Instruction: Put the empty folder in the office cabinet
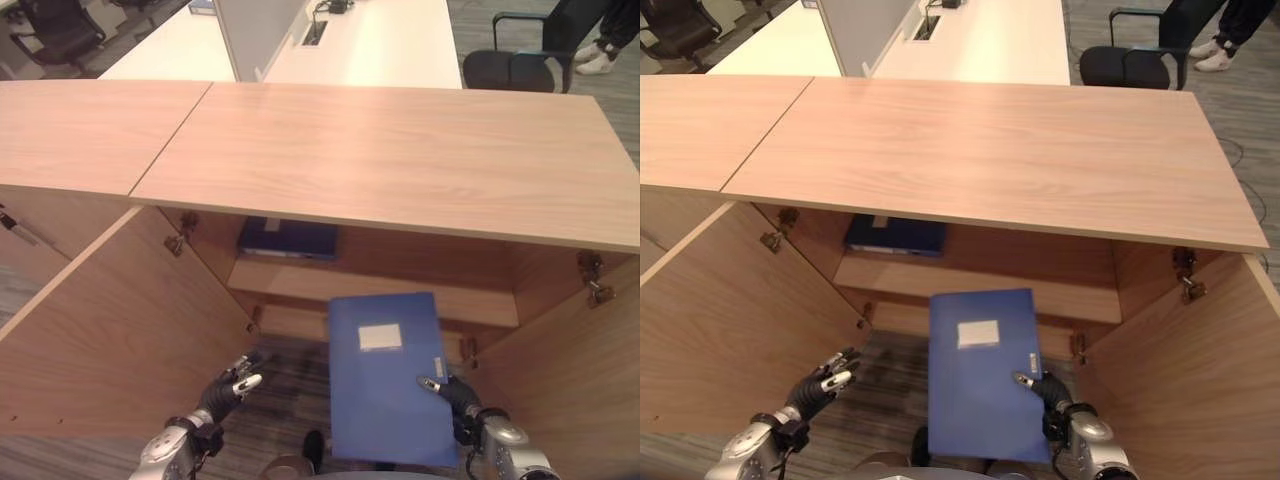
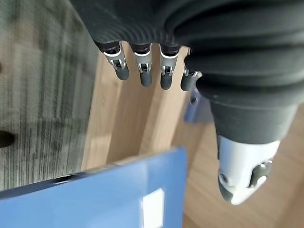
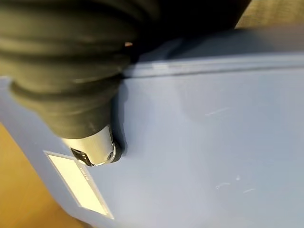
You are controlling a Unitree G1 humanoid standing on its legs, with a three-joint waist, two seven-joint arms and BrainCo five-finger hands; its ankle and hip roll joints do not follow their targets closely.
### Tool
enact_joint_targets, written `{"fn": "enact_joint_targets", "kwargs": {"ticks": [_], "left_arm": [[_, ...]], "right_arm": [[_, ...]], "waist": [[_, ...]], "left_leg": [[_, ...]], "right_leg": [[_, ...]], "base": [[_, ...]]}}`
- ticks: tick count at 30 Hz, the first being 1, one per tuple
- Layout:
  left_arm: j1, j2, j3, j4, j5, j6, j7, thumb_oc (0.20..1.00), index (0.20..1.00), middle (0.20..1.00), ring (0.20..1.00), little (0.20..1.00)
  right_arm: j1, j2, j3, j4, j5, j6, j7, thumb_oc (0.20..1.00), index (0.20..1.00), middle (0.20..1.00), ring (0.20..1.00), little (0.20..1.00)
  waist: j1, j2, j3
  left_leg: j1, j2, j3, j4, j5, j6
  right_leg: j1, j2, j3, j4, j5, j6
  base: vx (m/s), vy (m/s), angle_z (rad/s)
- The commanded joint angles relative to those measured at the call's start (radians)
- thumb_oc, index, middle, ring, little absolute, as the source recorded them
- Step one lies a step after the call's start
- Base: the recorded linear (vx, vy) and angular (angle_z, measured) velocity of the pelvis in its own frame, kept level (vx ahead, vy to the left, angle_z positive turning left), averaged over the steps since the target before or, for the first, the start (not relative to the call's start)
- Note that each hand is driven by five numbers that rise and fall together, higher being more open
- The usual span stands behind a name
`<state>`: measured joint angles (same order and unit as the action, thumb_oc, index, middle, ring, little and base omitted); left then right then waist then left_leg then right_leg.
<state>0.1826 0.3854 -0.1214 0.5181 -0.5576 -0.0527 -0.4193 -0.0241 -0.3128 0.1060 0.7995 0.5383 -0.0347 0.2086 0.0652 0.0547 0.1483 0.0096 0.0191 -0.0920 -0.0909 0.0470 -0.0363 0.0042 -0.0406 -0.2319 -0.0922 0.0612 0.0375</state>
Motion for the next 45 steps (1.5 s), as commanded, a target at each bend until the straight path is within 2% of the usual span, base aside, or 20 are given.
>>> {"fn": "enact_joint_targets", "kwargs": {"ticks": [1, 3, 7, 8, 9, 10, 16, 20, 24, 25, 27, 31, 35, 36, 41, 43, 45], "left_arm": [[-0.073, 0.007, -0.009, 0.025, 0.004, -0.062, 0.04, 1.0, 1.0, 1.0, 1.0, 1.0], [-0.1, -0.01, -0.019, 0.069, -0.015, -0.072, 0.069, 1.0, 1.0, 1.0, 1.0, 1.0], [-0.129, -0.018, -0.043, 0.115, -0.024, -0.082, 0.092, 1.0, 1.0, 1.0, 1.0, 1.0], [-0.132, -0.013, -0.071, 0.114, -0.026, -0.084, 0.097, 1.0, 1.0, 1.0, 1.0, 1.0], [-0.133, -0.013, -0.071, 0.114, -0.026, -0.084, 0.097, 1.0, 1.0, 1.0, 1.0, 1.0], [-0.128, 0.002, -0.108, 0.107, -0.023, -0.083, 0.099, 1.0, 1.0, 1.0, 1.0, 1.0], [-0.163, 0.019, -0.195, 0.119, 0.013, -0.092, 0.122, 1.0, 1.0, 1.0, 1.0, 1.0], [-0.183, 0.032, -0.243, 0.132, 0.016, -0.095, 0.155, 1.0, 1.0, 1.0, 1.0, 1.0], [-0.197, 0.044, -0.265, 0.147, 0.024, -0.095, 0.17, 1.0, 1.0, 1.0, 1.0, 1.0], [-0.203, 0.05, -0.276, 0.164, 0.024, -0.096, 0.183, 1.0, 1.0, 1.0, 1.0, 1.0], [-0.211, 0.052, -0.28, 0.167, 0.021, -0.096, 0.188, 1.0, 1.0, 1.0, 1.0, 1.0], [-0.223, 0.085, -0.315, 0.166, 0.022, -0.098, 0.205, 1.0, 1.0, 1.0, 1.0, 1.0], [-0.231, 0.099, -0.326, 0.163, 0.024, -0.098, 0.216, 1.0, 1.0, 1.0, 1.0, 1.0], [-0.234, 0.108, -0.335, 0.162, 0.037, -0.1, 0.225, 1.0, 1.0, 1.0, 1.0, 1.0], [-0.241, 0.117, -0.355, 0.15, 0.051, -0.109, 0.238, 1.0, 1.0, 1.0, 1.0, 1.0], [-0.244, 0.118, -0.356, 0.126, 0.04, -0.114, 0.246, 1.0, 1.0, 1.0, 1.0, 1.0], [-0.247, 0.12, -0.357, 0.121, 0.037, -0.116, 0.25, 1.0, 1.0, 1.0, 1.0, 1.0]], "right_arm": [[-0.125, 0.035, -0.082, -0.037, 0.235, -0.111, -0.055, 0.2, 0.2, 0.2, 0.2, 0.2], [-0.191, 0.057, -0.151, -0.025, 0.364, -0.156, -0.1, 0.2, 0.2, 0.2, 0.2, 0.2], [-0.291, 0.058, -0.221, -0.009, 0.469, -0.216, -0.153, 0.2, 0.2, 0.2, 0.2, 0.2], [-0.381, 0.046, -0.266, 0.022, 0.532, -0.255, -0.188, 0.2, 0.2, 0.2, 0.2, 0.2], [-0.382, 0.045, -0.267, 0.024, 0.532, -0.255, -0.187, 0.2, 0.2, 0.2, 0.2, 0.2], [-0.487, 0.023, -0.306, 0.055, 0.587, -0.293, -0.232, 0.2, 0.2, 0.2, 0.2, 0.2], [-0.71, -0.04, -0.318, 0.125, 0.647, -0.344, -0.302, 0.2, 0.2, 0.2, 0.2, 0.2], [-0.929, -0.118, -0.324, 0.159, 0.687, -0.401, -0.386, 0.2, 0.2, 0.2, 0.2, 0.2], [-1.055, -0.161, -0.313, 0.168, 0.712, -0.424, -0.421, 0.2, 0.2, 0.2, 0.2, 0.2], [-1.13, -0.186, -0.304, 0.18, 0.729, -0.443, -0.447, 0.2, 0.2, 0.2, 0.2, 0.2], [-1.167, -0.2, -0.3, 0.192, 0.736, -0.446, -0.457, 0.2, 0.2, 0.2, 0.2, 0.2], [-1.379, -0.307, -0.213, 0.263, 0.771, -0.452, -0.497, 0.2, 0.2, 0.2, 0.2, 0.2], [-1.446, -0.359, -0.171, 0.308, 0.788, -0.45, -0.515, 0.2, 0.2, 0.2, 0.2, 0.2], [-1.47, -0.37, -0.162, 0.317, 0.794, -0.456, -0.532, 0.2, 0.2, 0.2, 0.2, 0.2], [-1.484, -0.379, -0.15, 0.287, 0.785, -0.475, -0.557, 0.2, 0.2, 0.2, 0.2, 0.2], [-1.469, -0.373, -0.16, 0.286, 0.786, -0.485, -0.574, 0.2, 0.2, 0.2, 0.2, 0.2], [-1.463, -0.372, -0.164, 0.287, 0.785, -0.489, -0.578, 0.2, 0.2, 0.2, 0.2, 0.2]], "waist": [[0.012, -0.028, 0.033], [0.015, -0.018, 0.05], [0.025, -0.005, 0.07], [0.04, 0.008, 0.08], [0.04, 0.008, 0.08], [0.05, 0.022, 0.087], [0.081, 0.046, 0.104], [0.106, 0.062, 0.115], [0.122, 0.068, 0.118], [0.129, 0.07, 0.119], [0.133, 0.076, 0.123], [0.165, 0.094, 0.128], [0.179, 0.102, 0.113], [0.183, 0.112, 0.108], [0.186, 0.136, 0.1], [0.188, 0.158, 0.101], [0.188, 0.163, 0.102]], "left_leg": [[-0.031, -0.002, 0.016, 0.004, -0.009, -0.007], [-0.048, -0.003, 0.011, 0.004, -0.004, -0.007], [-0.074, -0.004, 0.005, 0.008, 0.001, -0.007], [-0.092, -0.006, 0.004, 0.01, 0.003, -0.006], [-0.093, -0.006, 0.005, 0.01, 0.003, -0.006], [-0.107, -0.004, 0.004, 0.013, 0.006, -0.006], [-0.145, -0.003, 0.017, 0.026, 0.012, -0.007], [-0.21, -0.007, 0.019, 0.075, 0.007, -0.012], [-0.257, -0.012, 0.019, 0.109, 0.002, -0.016], [-0.278, -0.014, 0.018, 0.129, -0.013, -0.02], [-0.303, -0.015, 0.017, 0.142, -0.005, -0.02], [-0.438, -0.034, 0.019, 0.277, -0.055, -0.036], [-0.527, -0.037, 0.017, 0.351, -0.082, -0.038], [-0.566, -0.039, 0.02, 0.373, -0.088, -0.037], [-0.635, -0.05, 0.019, 0.402, -0.093, -0.035], [-0.67, -0.059, 0.015, 0.422, -0.1, -0.031], [-0.688, -0.063, 0.016, 0.438, -0.104, -0.03]], "right_leg": [[0.039, -0.057, 0.046, 0.088, -0.115, 0.086], [0.014, -0.057, 0.042, 0.103, -0.12, 0.084], [-0.017, -0.058, 0.039, 0.121, -0.125, 0.084], [-0.042, -0.059, 0.037, 0.138, -0.131, 0.083], [-0.043, -0.059, 0.038, 0.139, -0.131, 0.083], [-0.063, -0.061, 0.04, 0.155, -0.136, 0.084], [-0.119, -0.065, 0.049, 0.197, -0.148, 0.081], [-0.168, -0.075, 0.05, 0.233, -0.158, 0.078], [-0.196, -0.082, 0.046, 0.249, -0.164, 0.076], [-0.215, -0.087, 0.046, 0.269, -0.18, 0.076], [-0.236, -0.089, 0.046, 0.277, -0.171, 0.075], [-0.368, -0.103, 0.04, 0.409, -0.222, 0.066], [-0.471, -0.116, 0.044, 0.515, -0.255, 0.068], [-0.511, -0.124, 0.047, 0.546, -0.265, 0.067], [-0.581, -0.137, 0.055, 0.6, -0.284, 0.067], [-0.623, -0.144, 0.06, 0.638, -0.298, 0.067], [-0.64, -0.145, 0.061, 0.654, -0.304, 0.066]], "base": [[-0.04, -0.027, 0.04], [-0.05, -0.034, 0.06], [-0.04, -0.019, 0.1], [-0.05, -0.002, 0.18], [-0.07, 0.012, 0.11], [-0.04, 0.014, 0.0], [-0.04, 0.014, -0.01], [-0.04, -0.004, 0.02], [0.0, -0.01, 0.02], [-0.01, -0.022, 0.08], [-0.02, -0.025, 0.05], [-0.03, -0.017, 0.06], [-0.02, -0.005, 0.14], [0.0, 0.025, 0.21], [0.0, 0.031, 0.09], [0.0, 0.036, 0.02], [0.0, 0.008, 0.02]]}}
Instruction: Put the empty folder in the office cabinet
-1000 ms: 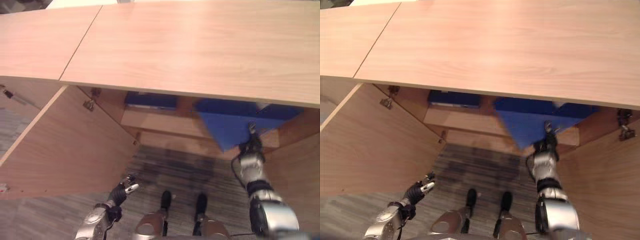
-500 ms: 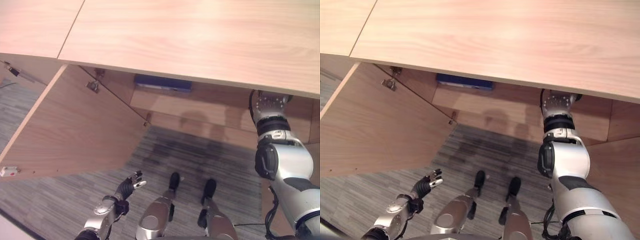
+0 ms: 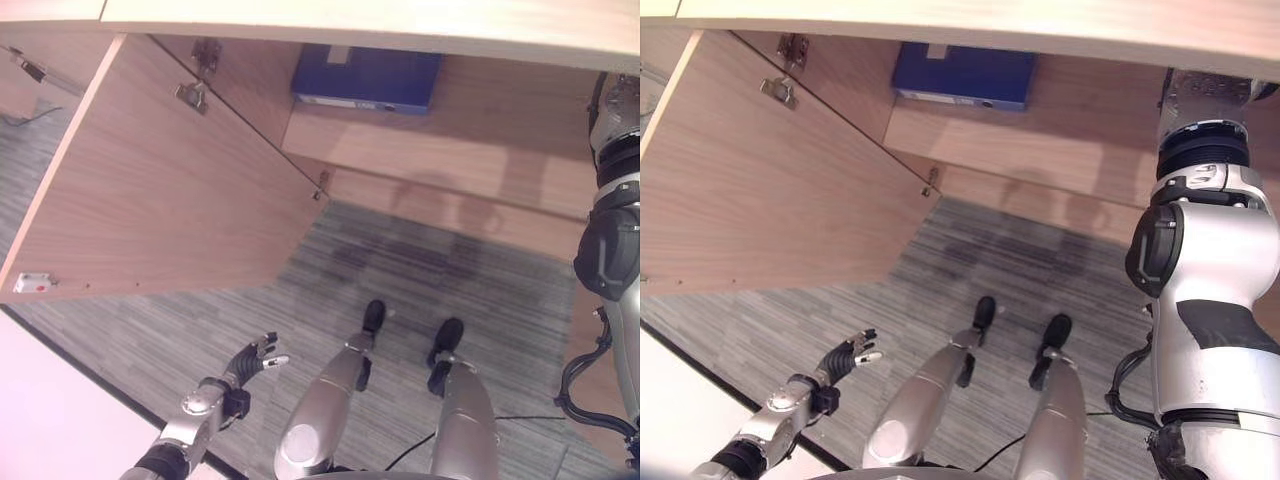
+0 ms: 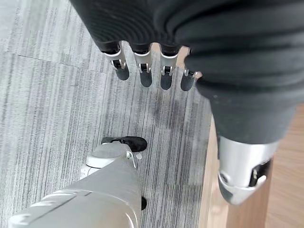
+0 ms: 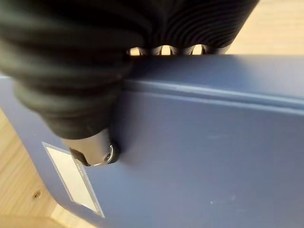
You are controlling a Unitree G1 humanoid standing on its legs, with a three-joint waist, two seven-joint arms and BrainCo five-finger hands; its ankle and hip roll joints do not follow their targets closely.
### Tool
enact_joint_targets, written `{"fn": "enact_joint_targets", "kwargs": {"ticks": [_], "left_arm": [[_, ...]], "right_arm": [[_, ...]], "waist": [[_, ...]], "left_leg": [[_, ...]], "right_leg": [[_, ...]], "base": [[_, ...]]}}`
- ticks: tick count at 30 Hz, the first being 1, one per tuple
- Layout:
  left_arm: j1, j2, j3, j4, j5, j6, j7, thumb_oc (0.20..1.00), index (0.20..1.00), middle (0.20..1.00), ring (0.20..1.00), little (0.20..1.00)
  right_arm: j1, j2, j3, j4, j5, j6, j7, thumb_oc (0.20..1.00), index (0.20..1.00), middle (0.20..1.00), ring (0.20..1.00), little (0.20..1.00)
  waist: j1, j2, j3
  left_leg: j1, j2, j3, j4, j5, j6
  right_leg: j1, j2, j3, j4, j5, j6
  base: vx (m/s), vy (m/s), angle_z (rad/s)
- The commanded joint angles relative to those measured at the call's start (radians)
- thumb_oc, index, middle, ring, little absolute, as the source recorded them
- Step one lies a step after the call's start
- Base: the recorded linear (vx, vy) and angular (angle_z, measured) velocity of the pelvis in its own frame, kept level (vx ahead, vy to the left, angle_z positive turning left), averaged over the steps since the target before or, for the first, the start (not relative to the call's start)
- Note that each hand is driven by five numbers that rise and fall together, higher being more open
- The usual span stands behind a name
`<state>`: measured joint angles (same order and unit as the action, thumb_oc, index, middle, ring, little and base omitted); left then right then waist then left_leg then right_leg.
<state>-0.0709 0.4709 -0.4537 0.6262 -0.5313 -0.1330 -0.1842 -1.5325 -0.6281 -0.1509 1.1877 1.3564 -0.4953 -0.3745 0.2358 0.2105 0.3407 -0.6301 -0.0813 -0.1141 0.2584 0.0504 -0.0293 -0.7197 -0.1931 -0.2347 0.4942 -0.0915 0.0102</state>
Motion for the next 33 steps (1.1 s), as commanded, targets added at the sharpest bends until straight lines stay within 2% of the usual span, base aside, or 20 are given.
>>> {"fn": "enact_joint_targets", "kwargs": {"ticks": [1, 11, 12, 13, 14, 15, 16, 17, 19, 20, 21, 22, 24, 26, 27, 28, 29, 30, 33], "left_arm": [[0.006, 0.031, -0.026, 0.01, 0.011, -0.036, 0.018, 1.0, 1.0, 1.0, 1.0, 1.0], [0.011, 0.023, -0.024, -0.036, -0.027, -0.049, 0.044, 1.0, 1.0, 1.0, 1.0, 1.0], [0.01, 0.024, -0.025, -0.042, -0.028, -0.049, 0.044, 1.0, 1.0, 1.0, 1.0, 1.0], [0.013, 0.026, -0.025, -0.044, -0.029, -0.049, 0.045, 1.0, 1.0, 1.0, 1.0, 1.0], [0.013, 0.026, -0.026, -0.044, -0.029, -0.049, 0.044, 1.0, 1.0, 1.0, 1.0, 1.0], [0.014, 0.028, -0.026, -0.045, -0.031, -0.049, 0.046, 1.0, 1.0, 1.0, 1.0, 1.0], [0.014, 0.028, -0.024, -0.046, -0.032, -0.05, 0.048, 1.0, 1.0, 1.0, 1.0, 1.0], [0.016, 0.029, -0.024, -0.047, -0.033, -0.05, 0.048, 1.0, 1.0, 1.0, 1.0, 1.0], [0.019, 0.029, -0.02, -0.048, -0.034, -0.048, 0.051, 1.0, 1.0, 1.0, 1.0, 1.0], [0.02, 0.031, -0.02, -0.045, -0.032, -0.048, 0.051, 1.0, 1.0, 1.0, 1.0, 1.0], [0.02, 0.034, -0.02, -0.048, -0.029, -0.05, 0.053, 1.0, 1.0, 1.0, 1.0, 1.0], [0.022, 0.036, -0.021, -0.049, -0.029, -0.05, 0.053, 1.0, 1.0, 1.0, 1.0, 1.0], [0.022, 0.037, -0.02, -0.057, -0.032, -0.05, 0.054, 1.0, 1.0, 1.0, 1.0, 1.0], [0.027, 0.038, -0.016, -0.063, -0.036, -0.05, 0.053, 1.0, 1.0, 1.0, 1.0, 1.0], [0.029, 0.039, -0.016, -0.063, -0.036, -0.05, 0.053, 1.0, 1.0, 1.0, 1.0, 1.0], [0.034, 0.039, -0.008, -0.071, -0.044, -0.049, 0.053, 1.0, 1.0, 1.0, 1.0, 1.0], [0.044, 0.043, -0.002, -0.072, -0.05, -0.047, 0.049, 1.0, 1.0, 1.0, 1.0, 1.0], [0.046, 0.045, -0.001, -0.07, -0.049, -0.047, 0.048, 1.0, 1.0, 1.0, 1.0, 1.0], [0.054, 0.054, 0.004, -0.069, -0.048, -0.046, 0.049, 1.0, 1.0, 1.0, 1.0, 1.0]], "right_arm": [[0.053, -0.05, 0.086, -0.104, -0.033, -0.029, 0.003, 0.2, 0.2, 0.2, 0.2, 0.2], [0.185, 0.056, -0.017, -0.102, 0.012, -0.05, -0.011, 0.2, 0.2, 0.2, 0.2, 0.2], [0.189, 0.058, -0.018, -0.102, 0.014, -0.049, -0.011, 0.2, 0.2, 0.2, 0.2, 0.2], [0.195, 0.06, -0.021, -0.101, 0.015, -0.048, -0.011, 0.2, 0.2, 0.2, 0.2, 0.2], [0.199, 0.063, -0.022, -0.099, 0.015, -0.047, -0.011, 0.2, 0.2, 0.2, 0.2, 0.2], [0.203, 0.067, -0.024, -0.099, 0.017, -0.048, -0.011, 0.2, 0.2, 0.2, 0.2, 0.2], [0.205, 0.068, -0.026, -0.099, 0.019, -0.048, -0.011, 0.2, 0.2, 0.2, 0.2, 0.2], [0.207, 0.069, -0.027, -0.099, 0.02, -0.048, -0.01, 0.2, 0.2, 0.2, 0.2, 0.2], [0.214, 0.074, -0.031, -0.097, 0.028, -0.047, -0.008, 0.2, 0.2, 0.2, 0.2, 0.2], [0.219, 0.076, -0.035, -0.096, 0.034, -0.049, -0.005, 0.2, 0.2, 0.2, 0.2, 0.2], [0.22, 0.078, -0.039, -0.094, 0.045, -0.053, -0.003, 0.2, 0.2, 0.2, 0.2, 0.2], [0.221, 0.078, -0.041, -0.093, 0.05, -0.053, -0.002, 0.2, 0.2, 0.2, 0.2, 0.2], [0.221, 0.078, -0.038, -0.095, 0.049, -0.053, 0.001, 0.2, 0.2, 0.2, 0.2, 0.2], [0.222, 0.077, -0.035, -0.106, 0.037, -0.054, -0.002, 0.2, 0.2, 0.2, 0.2, 0.2], [0.224, 0.079, -0.036, -0.107, 0.035, -0.055, -0.003, 0.2, 0.2, 0.2, 0.2, 0.2], [0.221, 0.068, -0.029, -0.116, 0.02, -0.053, -0.005, 0.2, 0.2, 0.2, 0.2, 0.2], [0.211, 0.052, -0.02, -0.128, -0.005, -0.057, -0.013, 0.2, 0.2, 0.2, 0.2, 0.2], [0.201, 0.041, -0.012, -0.136, -0.013, -0.058, -0.015, 0.2, 0.2, 0.2, 0.2, 0.2], [0.163, 0.001, 0.017, -0.16, -0.045, -0.063, -0.034, 0.2, 0.2, 0.2, 0.2, 0.2]], "waist": [[0.018, 0.013, -0.087], [0.005, 0.056, -0.055], [0.003, 0.055, -0.059], [0.003, 0.06, -0.05], [-0.001, 0.059, -0.055], [0.0, 0.063, -0.048], [-0.002, 0.062, -0.052], [0.0, 0.064, -0.047], [-0.001, 0.063, -0.053], [0.0, 0.067, -0.045], [-0.002, 0.069, -0.048], [-0.001, 0.071, -0.042], [-0.001, 0.07, -0.047], [0.0, 0.072, -0.045], [0.002, 0.075, -0.039], [0.001, 0.073, -0.045], [0.003, 0.076, -0.04], [0.001, 0.071, -0.048], [0.0, 0.066, -0.052]], "left_leg": [[-0.054, 0.036, 0.038, 0.095, -0.109, -0.035], [-0.139, 0.015, 0.046, 0.162, -0.133, -0.025], [-0.137, 0.01, 0.042, 0.169, -0.161, -0.027], [-0.15, 0.012, 0.047, 0.17, -0.138, -0.025], [-0.149, 0.009, 0.043, 0.177, -0.162, -0.027], [-0.163, 0.01, 0.05, 0.179, -0.139, -0.025], [-0.162, 0.007, 0.047, 0.183, -0.158, -0.026], [-0.169, 0.01, 0.051, 0.182, -0.14, -0.024], [-0.171, 0.005, 0.048, 0.19, -0.166, -0.025], [-0.181, 0.008, 0.053, 0.19, -0.142, -0.022], [-0.18, 0.004, 0.05, 0.197, -0.162, -0.022], [-0.187, 0.005, 0.055, 0.196, -0.145, -0.02], [-0.184, 0.001, 0.049, 0.202, -0.169, -0.021], [-0.186, 0.0, 0.051, 0.201, -0.17, -0.02], [-0.193, 0.004, 0.056, 0.198, -0.146, -0.018], [-0.188, 0.0, 0.048, 0.199, -0.167, -0.019], [-0.195, 0.003, 0.052, 0.189, -0.139, -0.018], [-0.187, 0.0, 0.046, 0.188, -0.162, -0.02], [-0.186, 0.001, 0.045, 0.179, -0.157, -0.021]], "right_leg": [[0.075, 0.006, 0.066, 0.077, -0.153, 0.093], [-0.034, -0.008, 0.101, 0.184, -0.19, 0.083], [-0.032, -0.009, 0.112, 0.193, -0.216, 0.087], [-0.047, -0.012, 0.105, 0.196, -0.196, 0.082], [-0.047, -0.011, 0.118, 0.206, -0.219, 0.086], [-0.06, -0.013, 0.11, 0.209, -0.2, 0.081], [-0.061, -0.011, 0.119, 0.215, -0.217, 0.084], [-0.069, -0.013, 0.111, 0.215, -0.2, 0.081], [-0.071, -0.011, 0.123, 0.228, -0.226, 0.083], [-0.084, -0.012, 0.114, 0.231, -0.205, 0.078], [-0.087, -0.01, 0.125, 0.243, -0.223, 0.081], [-0.095, -0.012, 0.119, 0.244, -0.208, 0.078], [-0.094, -0.009, 0.133, 0.254, -0.232, 0.08], [-0.096, -0.01, 0.133, 0.258, -0.233, 0.081], [-0.104, -0.012, 0.124, 0.255, -0.211, 0.078], [-0.1, -0.011, 0.131, 0.261, -0.231, 0.083], [-0.108, -0.013, 0.119, 0.257, -0.211, 0.079], [-0.1, -0.011, 0.128, 0.259, -0.232, 0.084], [-0.099, -0.009, 0.128, 0.256, -0.23, 0.085]], "base": [[0.02, 0.017, 0.05], [0.02, -0.001, 0.02], [0.0, 0.0, 0.0], [0.1, -0.033, 0.02], [-0.09, 0.021, 0.04], [0.08, -0.026, 0.05], [-0.09, 0.015, 0.05], [0.08, -0.033, 0.07], [0.01, -0.018, 0.05], [0.01, -0.026, 0.04], [-0.08, -0.001, 0.05], [0.08, -0.039, 0.03], [0.04, -0.019, 0.01], [-0.04, 0.005, 0.01], [0.0, 0.0, 0.0], [-0.09, 0.004, -0.01], [0.09, -0.046, -0.01], [0.0, 0.0, 0.0], [0.03, -0.014, 0.01]]}}
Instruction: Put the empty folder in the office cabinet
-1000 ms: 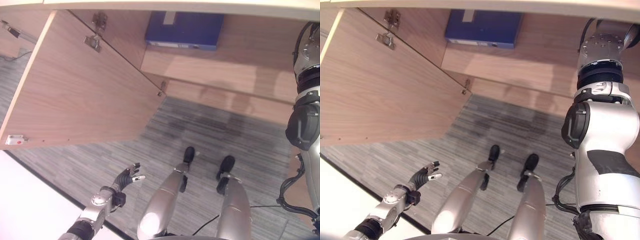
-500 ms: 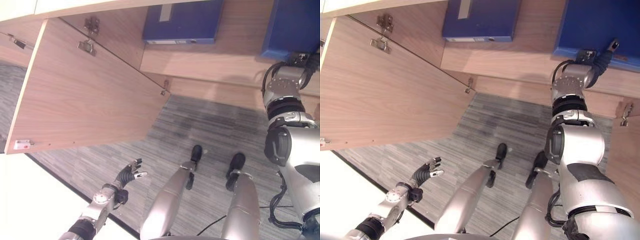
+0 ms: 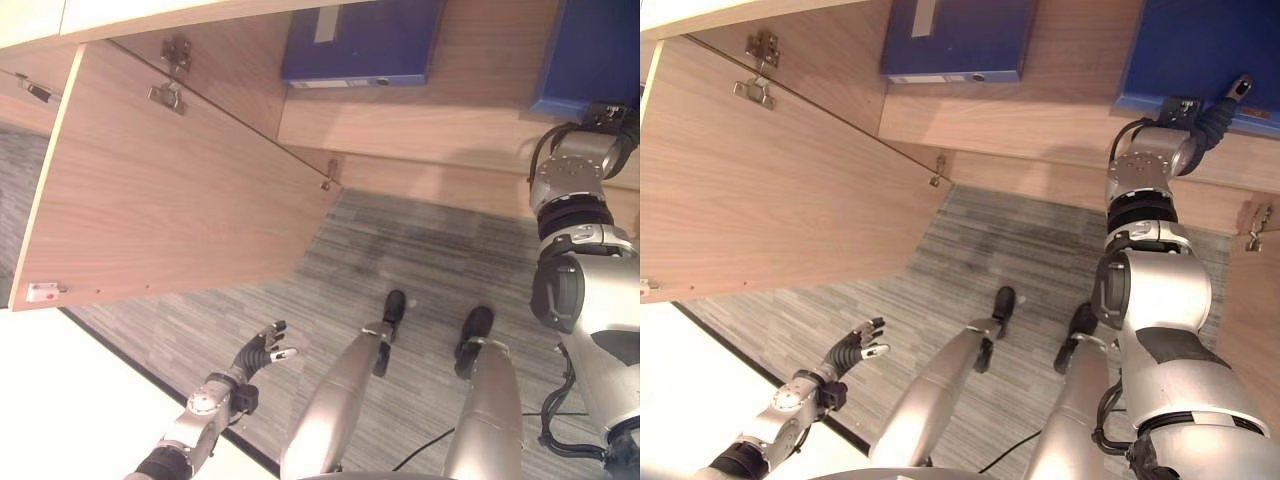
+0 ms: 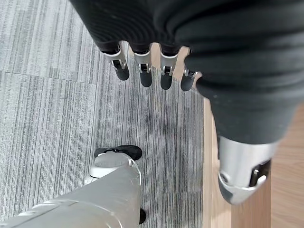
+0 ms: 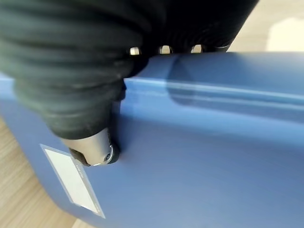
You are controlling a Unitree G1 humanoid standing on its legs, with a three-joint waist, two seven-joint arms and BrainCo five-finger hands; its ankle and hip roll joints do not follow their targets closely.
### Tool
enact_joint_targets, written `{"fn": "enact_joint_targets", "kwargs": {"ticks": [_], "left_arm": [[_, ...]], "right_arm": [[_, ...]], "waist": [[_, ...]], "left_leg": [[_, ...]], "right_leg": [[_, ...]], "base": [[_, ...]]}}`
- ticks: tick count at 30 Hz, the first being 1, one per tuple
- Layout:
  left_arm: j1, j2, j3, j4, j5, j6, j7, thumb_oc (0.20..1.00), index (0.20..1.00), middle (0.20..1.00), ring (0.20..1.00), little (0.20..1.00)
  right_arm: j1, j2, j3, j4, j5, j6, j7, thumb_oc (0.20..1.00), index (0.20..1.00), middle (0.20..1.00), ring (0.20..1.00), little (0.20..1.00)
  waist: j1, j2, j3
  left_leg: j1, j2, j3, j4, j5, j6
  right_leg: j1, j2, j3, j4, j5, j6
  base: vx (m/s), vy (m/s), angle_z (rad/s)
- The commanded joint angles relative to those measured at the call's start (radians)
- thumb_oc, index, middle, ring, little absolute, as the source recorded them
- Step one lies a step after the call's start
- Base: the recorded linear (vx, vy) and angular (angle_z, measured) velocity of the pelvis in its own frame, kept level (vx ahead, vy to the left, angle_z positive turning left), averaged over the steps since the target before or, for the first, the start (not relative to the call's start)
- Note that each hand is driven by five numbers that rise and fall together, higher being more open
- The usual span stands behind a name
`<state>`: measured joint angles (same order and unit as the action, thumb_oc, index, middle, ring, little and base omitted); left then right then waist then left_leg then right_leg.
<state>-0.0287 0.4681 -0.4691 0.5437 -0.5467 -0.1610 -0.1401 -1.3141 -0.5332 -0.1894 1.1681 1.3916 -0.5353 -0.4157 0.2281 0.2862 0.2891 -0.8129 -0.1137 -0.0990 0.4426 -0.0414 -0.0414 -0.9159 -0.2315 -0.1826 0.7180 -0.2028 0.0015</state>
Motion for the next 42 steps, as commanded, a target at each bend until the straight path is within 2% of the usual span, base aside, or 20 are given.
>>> {"fn": "enact_joint_targets", "kwargs": {"ticks": [1, 4, 5, 6, 9, 13, 18, 19, 20, 22, 23, 26, 33, 42], "left_arm": [[0.015, 0.059, 0.02, 0.013, -0.031, -0.017, 0.003, 1.0, 1.0, 1.0, 1.0, 1.0], [0.021, 0.076, 0.021, 0.011, -0.027, -0.016, 0.0, 1.0, 1.0, 1.0, 1.0, 1.0], [0.02, 0.075, 0.021, 0.009, -0.028, -0.016, 0.0, 1.0, 1.0, 1.0, 1.0, 1.0], [0.03, 0.086, 0.03, 0.015, -0.033, -0.015, 0.002, 1.0, 1.0, 1.0, 1.0, 1.0], [0.04, 0.094, 0.044, 0.021, -0.049, -0.013, 0.007, 1.0, 1.0, 1.0, 1.0, 1.0], [0.044, 0.104, 0.024, 0.014, -0.049, -0.016, 0.004, 1.0, 1.0, 1.0, 1.0, 1.0], [0.039, 0.104, 0.008, -0.012, -0.044, -0.016, 0.014, 1.0, 1.0, 1.0, 1.0, 1.0], [0.038, 0.104, 0.006, -0.015, -0.041, -0.018, 0.018, 1.0, 1.0, 1.0, 1.0, 1.0], [0.035, 0.104, 0.005, -0.022, -0.036, -0.021, 0.026, 1.0, 1.0, 1.0, 1.0, 1.0], [0.032, 0.106, 0.003, -0.029, -0.034, -0.022, 0.036, 1.0, 1.0, 1.0, 1.0, 1.0], [0.032, 0.105, 0.003, -0.03, -0.033, -0.021, 0.037, 1.0, 1.0, 1.0, 1.0, 1.0], [0.017, 0.107, -0.006, -0.021, -0.02, -0.019, 0.061, 1.0, 1.0, 1.0, 1.0, 1.0], [-0.004, 0.122, -0.035, -0.017, 0.005, -0.016, 0.103, 1.0, 1.0, 1.0, 1.0, 1.0], [-0.008, 0.133, -0.075, -0.023, 0.013, -0.022, 0.119, 1.0, 1.0, 1.0, 1.0, 1.0]], "right_arm": [[-0.068, -0.106, 0.068, -0.143, -0.093, -0.021, 0.0, 0.2, 0.2, 0.2, 0.2, 0.2], [-0.116, -0.17, 0.107, -0.125, -0.127, -0.006, -0.023, 0.2, 0.2, 0.2, 0.2, 0.2], [-0.126, -0.175, 0.112, -0.116, -0.126, -0.003, -0.023, 0.2, 0.2, 0.2, 0.2, 0.2], [-0.152, -0.213, 0.146, -0.102, -0.141, 0.008, -0.031, 0.2, 0.2, 0.2, 0.2, 0.2], [-0.208, -0.267, 0.207, -0.056, -0.138, 0.041, -0.032, 0.2, 0.2, 0.2, 0.2, 0.2], [-0.256, -0.308, 0.281, -0.035, -0.172, 0.075, -0.048, 0.2, 0.2, 0.2, 0.2, 0.2], [-0.257, -0.315, 0.313, -0.006, -0.206, 0.108, -0.071, 0.2, 0.2, 0.2, 0.2, 0.2], [-0.255, -0.311, 0.314, -0.002, -0.21, 0.112, -0.072, 0.266, 0.266, 0.266, 0.266, 0.266], [-0.25, -0.3, 0.314, 0.013, -0.215, 0.124, -0.074, 0.514, 0.514, 0.514, 0.514, 0.514], [-0.254, -0.293, 0.321, 0.036, -0.213, 0.142, -0.073, 0.62, 0.62, 0.62, 0.62, 0.62], [-0.258, -0.294, 0.323, 0.039, -0.211, 0.142, -0.071, 1.0, 1.0, 1.0, 1.0, 1.0], [-0.274, -0.286, 0.338, 0.142, -0.188, 0.198, -0.083, 1.0, 1.0, 1.0, 1.0, 1.0], [-0.293, -0.233, 0.337, 0.236, -0.157, 0.244, -0.143, 1.0, 1.0, 1.0, 1.0, 1.0], [-0.312, -0.211, 0.356, 0.259, -0.149, 0.256, -0.193, 1.0, 1.0, 1.0, 1.0, 1.0]], "waist": [[0.008, -0.012, -0.002], [0.007, -0.021, -0.007], [0.01, -0.016, 0.001], [0.01, -0.031, -0.012], [0.011, -0.044, -0.017], [0.007, -0.057, -0.021], [0.004, -0.052, -0.015], [0.004, -0.052, -0.013], [0.001, -0.05, -0.007], [-0.002, -0.052, -0.003], [-0.002, -0.052, -0.003], [-0.011, -0.061, 0.002], [-0.024, -0.073, 0.012], [-0.03, -0.083, 0.017]], "left_leg": [[-0.003, 0.034, 0.028, -0.009, -0.064, -0.01], [-0.006, 0.035, 0.023, -0.007, -0.063, -0.012], [-0.015, 0.037, 0.028, -0.008, -0.041, -0.01], [-0.013, 0.034, 0.021, 0.002, -0.071, -0.015], [-0.03, 0.034, 0.018, 0.012, -0.073, -0.017], [-0.062, 0.035, 0.018, 0.009, -0.068, -0.019], [-0.081, 0.04, 0.023, -0.013, -0.054, -0.019], [-0.083, 0.041, 0.027, -0.014, -0.055, -0.019], [-0.086, 0.04, 0.029, -0.021, -0.053, -0.017], [-0.092, 0.039, 0.032, -0.022, -0.05, -0.017], [-0.093, 0.039, 0.032, -0.022, -0.05, -0.017], [-0.101, 0.042, 0.033, -0.021, -0.049, -0.018], [-0.097, 0.046, 0.041, -0.028, -0.049, -0.016], [-0.084, 0.044, 0.045, -0.045, -0.043, -0.014]], "right_leg": [[0.098, 0.031, 0.076, 0.03, -0.119, 0.094], [0.094, 0.032, 0.071, 0.035, -0.121, 0.093], [0.084, 0.029, 0.06, 0.035, -0.102, 0.089], [0.09, 0.028, 0.069, 0.042, -0.13, 0.094], [0.073, 0.024, 0.068, 0.054, -0.134, 0.095], [0.036, 0.018, 0.072, 0.061, -0.128, 0.097], [0.007, 0.022, 0.08, 0.056, -0.117, 0.099], [0.005, 0.021, 0.082, 0.057, -0.118, 0.099], [0.0, 0.024, 0.086, 0.054, -0.116, 0.099], [-0.005, 0.024, 0.087, 0.051, -0.113, 0.099], [-0.006, 0.024, 0.087, 0.051, -0.113, 0.099], [-0.014, 0.028, 0.089, 0.052, -0.112, 0.096], [-0.009, 0.037, 0.085, 0.044, -0.105, 0.092], [0.004, 0.038, 0.082, 0.025, -0.098, 0.093]], "base": [[0.0, 0.0, 0.0], [-0.03, -0.012, 0.01], [0.02, -0.035, 0.02], [0.02, -0.029, 0.09], [0.04, -0.038, 0.12], [0.0, 0.001, 0.03], [-0.01, 0.011, -0.01], [0.01, 0.007, -0.06], [-0.01, 0.014, -0.06], [-0.01, 0.004, -0.02], [0.0, 0.0, 0.0], [0.0, 0.0, 0.0], [0.0, -0.001, -0.01], [0.0, 0.0, 0.0]]}}
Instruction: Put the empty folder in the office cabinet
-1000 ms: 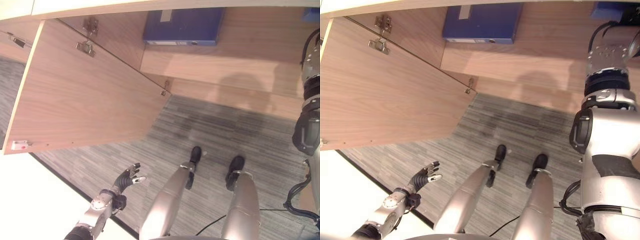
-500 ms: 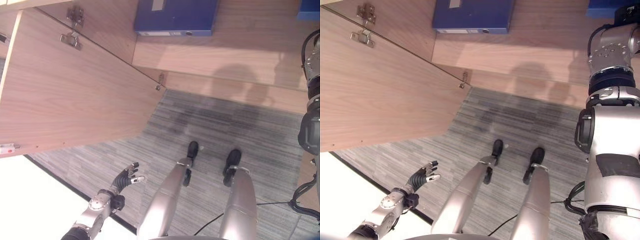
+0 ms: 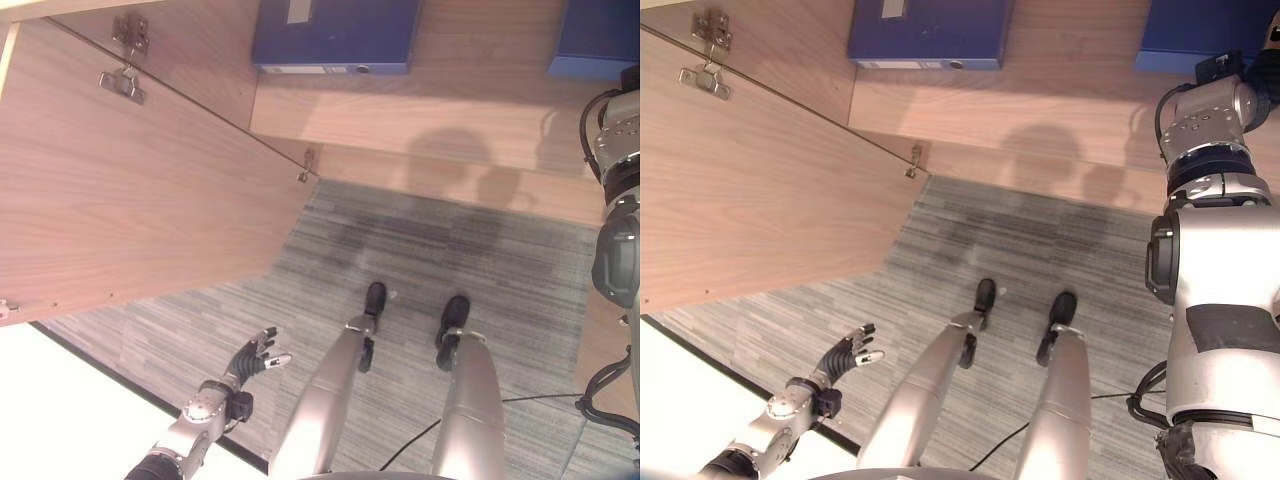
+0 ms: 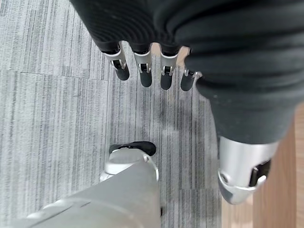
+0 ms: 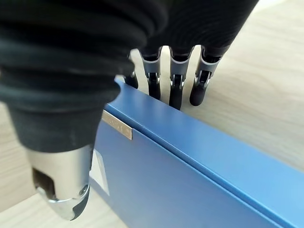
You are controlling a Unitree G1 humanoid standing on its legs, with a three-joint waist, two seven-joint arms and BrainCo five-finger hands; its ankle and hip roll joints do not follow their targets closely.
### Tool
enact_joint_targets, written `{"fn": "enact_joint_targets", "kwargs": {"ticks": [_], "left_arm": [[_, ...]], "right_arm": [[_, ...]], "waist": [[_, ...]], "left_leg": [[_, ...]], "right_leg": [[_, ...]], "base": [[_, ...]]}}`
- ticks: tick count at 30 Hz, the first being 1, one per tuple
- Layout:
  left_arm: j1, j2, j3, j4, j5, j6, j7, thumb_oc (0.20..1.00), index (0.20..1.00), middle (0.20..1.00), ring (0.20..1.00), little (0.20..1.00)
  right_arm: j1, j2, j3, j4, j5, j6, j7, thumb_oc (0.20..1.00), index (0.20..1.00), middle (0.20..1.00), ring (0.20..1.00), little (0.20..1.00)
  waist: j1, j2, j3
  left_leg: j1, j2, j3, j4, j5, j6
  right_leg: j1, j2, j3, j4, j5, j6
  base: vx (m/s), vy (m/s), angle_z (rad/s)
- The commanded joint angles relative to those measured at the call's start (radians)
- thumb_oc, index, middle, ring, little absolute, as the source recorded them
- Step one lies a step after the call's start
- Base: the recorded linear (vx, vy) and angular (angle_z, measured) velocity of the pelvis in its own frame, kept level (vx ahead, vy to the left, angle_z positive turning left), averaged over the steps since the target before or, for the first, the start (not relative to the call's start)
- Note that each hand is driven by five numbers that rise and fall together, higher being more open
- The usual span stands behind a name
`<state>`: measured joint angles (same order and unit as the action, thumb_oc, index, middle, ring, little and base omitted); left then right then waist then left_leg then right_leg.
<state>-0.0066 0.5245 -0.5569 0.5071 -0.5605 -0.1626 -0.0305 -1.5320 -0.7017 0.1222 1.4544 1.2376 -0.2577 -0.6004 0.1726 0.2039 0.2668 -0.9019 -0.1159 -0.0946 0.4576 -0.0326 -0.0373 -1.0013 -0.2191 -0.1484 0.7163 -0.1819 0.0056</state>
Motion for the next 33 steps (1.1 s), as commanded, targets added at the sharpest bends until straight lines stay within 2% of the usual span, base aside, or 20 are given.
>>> {"fn": "enact_joint_targets", "kwargs": {"ticks": [1, 5, 16, 18, 25, 33], "left_arm": [[-0.032, 0.076, 0.013, 0.016, 0.025, -0.021, 0.01, 1.0, 1.0, 1.0, 1.0, 1.0], [-0.04, 0.072, 0.013, 0.019, 0.02, -0.023, 0.014, 1.0, 1.0, 1.0, 1.0, 1.0], [-0.071, 0.045, 0.003, 0.026, -0.004, -0.022, 0.02, 1.0, 1.0, 1.0, 1.0, 1.0], [-0.071, 0.045, 0.003, 0.027, -0.004, -0.021, 0.018, 1.0, 1.0, 1.0, 1.0, 1.0], [-0.062, 0.046, 0.008, 0.036, -0.006, -0.012, 0.011, 1.0, 1.0, 1.0, 1.0, 1.0], [-0.071, 0.034, 0.0, 0.044, 0.002, -0.009, 0.017, 1.0, 1.0, 1.0, 1.0, 1.0]], "right_arm": [[-0.093, -0.044, 0.043, -0.026, 0.006, -0.019, -0.008, 1.0, 1.0, 1.0, 1.0, 1.0], [-0.083, -0.048, 0.036, -0.026, 0.011, -0.017, -0.011, 1.0, 1.0, 1.0, 1.0, 1.0], [0.0, 0.037, -0.048, -0.02, 0.056, -0.03, -0.022, 1.0, 1.0, 1.0, 1.0, 1.0], [0.003, 0.04, -0.046, -0.025, 0.059, -0.03, -0.017, 1.0, 1.0, 1.0, 1.0, 1.0], [-0.048, 0.013, 0.047, 0.006, -0.013, 0.046, 0.014, 1.0, 1.0, 1.0, 1.0, 1.0], [-0.03, 0.008, 0.047, 0.024, -0.017, 0.046, 0.013, 1.0, 1.0, 1.0, 1.0, 1.0]], "waist": [[0.025, 0.0, 0.041], [0.025, 0.001, 0.042], [0.024, 0.006, 0.055], [0.023, 0.005, 0.057], [0.027, -0.009, 0.059], [0.025, -0.004, 0.067]], "left_leg": [[0.004, 0.046, 0.041, -0.061, -0.05, -0.019], [0.01, 0.044, 0.04, -0.072, -0.047, -0.021], [0.02, 0.04, 0.048, -0.089, -0.042, -0.017], [0.022, 0.042, 0.047, -0.093, -0.04, -0.017], [0.029, 0.047, 0.047, -0.114, -0.033, -0.017], [0.059, 0.053, 0.042, -0.165, -0.008, -0.019]], "right_leg": [[0.09, 0.025, 0.048, 0.026, -0.119, 0.089], [0.094, 0.023, 0.048, 0.019, -0.117, 0.089], [0.113, 0.025, 0.046, -0.002, -0.108, 0.092], [0.114, 0.025, 0.045, -0.004, -0.106, 0.093], [0.118, 0.023, 0.04, -0.012, -0.097, 0.095], [0.139, 0.034, 0.037, -0.05, -0.082, 0.096]], "base": [[0.0, 0.0, 0.0], [0.0, 0.0, 0.0], [0.0, 0.0, 0.0], [0.0, 0.0, 0.0], [0.0, 0.0, 0.0], [0.0, 0.0, 0.0]]}}
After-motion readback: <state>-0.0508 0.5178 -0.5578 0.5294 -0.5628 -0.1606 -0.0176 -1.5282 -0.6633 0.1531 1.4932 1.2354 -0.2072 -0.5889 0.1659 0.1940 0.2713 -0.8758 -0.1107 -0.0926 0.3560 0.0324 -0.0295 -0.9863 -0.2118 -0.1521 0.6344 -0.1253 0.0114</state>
